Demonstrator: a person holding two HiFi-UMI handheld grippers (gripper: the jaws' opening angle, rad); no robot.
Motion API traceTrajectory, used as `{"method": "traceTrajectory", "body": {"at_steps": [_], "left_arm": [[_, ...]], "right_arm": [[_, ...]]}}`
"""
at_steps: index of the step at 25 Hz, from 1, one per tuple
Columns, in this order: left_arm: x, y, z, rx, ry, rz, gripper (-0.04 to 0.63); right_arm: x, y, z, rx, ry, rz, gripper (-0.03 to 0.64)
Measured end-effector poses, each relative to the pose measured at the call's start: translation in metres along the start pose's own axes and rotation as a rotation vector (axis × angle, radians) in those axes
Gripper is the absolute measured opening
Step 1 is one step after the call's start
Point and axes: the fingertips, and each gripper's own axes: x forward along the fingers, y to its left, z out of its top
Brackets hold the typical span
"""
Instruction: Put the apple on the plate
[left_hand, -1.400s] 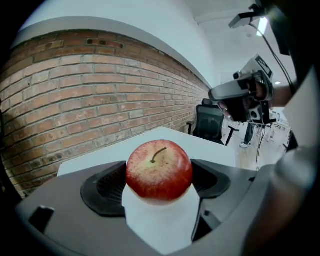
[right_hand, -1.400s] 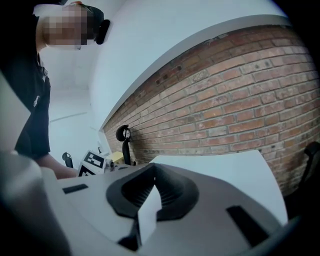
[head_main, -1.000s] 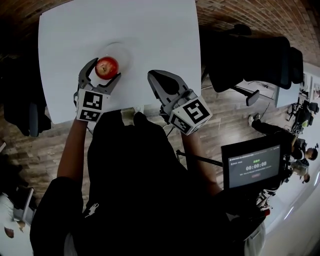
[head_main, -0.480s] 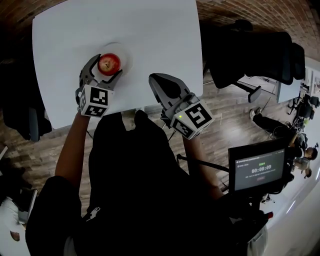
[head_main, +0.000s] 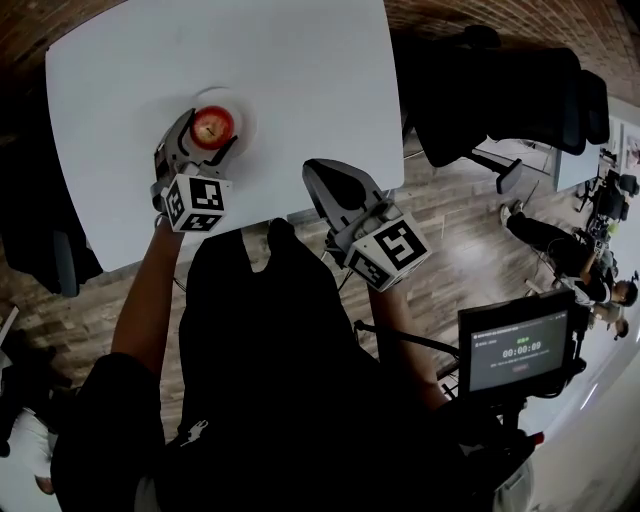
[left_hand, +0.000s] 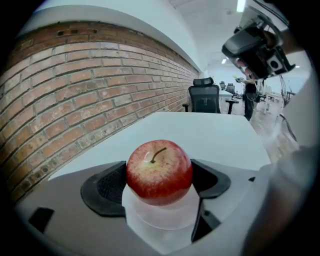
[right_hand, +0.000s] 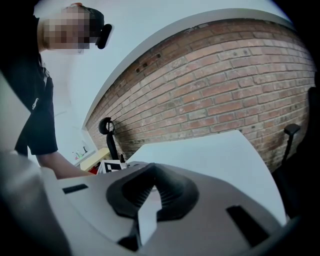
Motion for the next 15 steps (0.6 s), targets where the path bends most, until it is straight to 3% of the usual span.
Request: {"method": "traceTrajectory", "body": {"at_steps": [15], "left_arm": [[0.016,-0.004,-0.001,0.087,0.023,0.027,0.403]], "right_arm": [[-0.009,-0.004,0.0,0.033,-0.018,-0.022,0.003]]}}
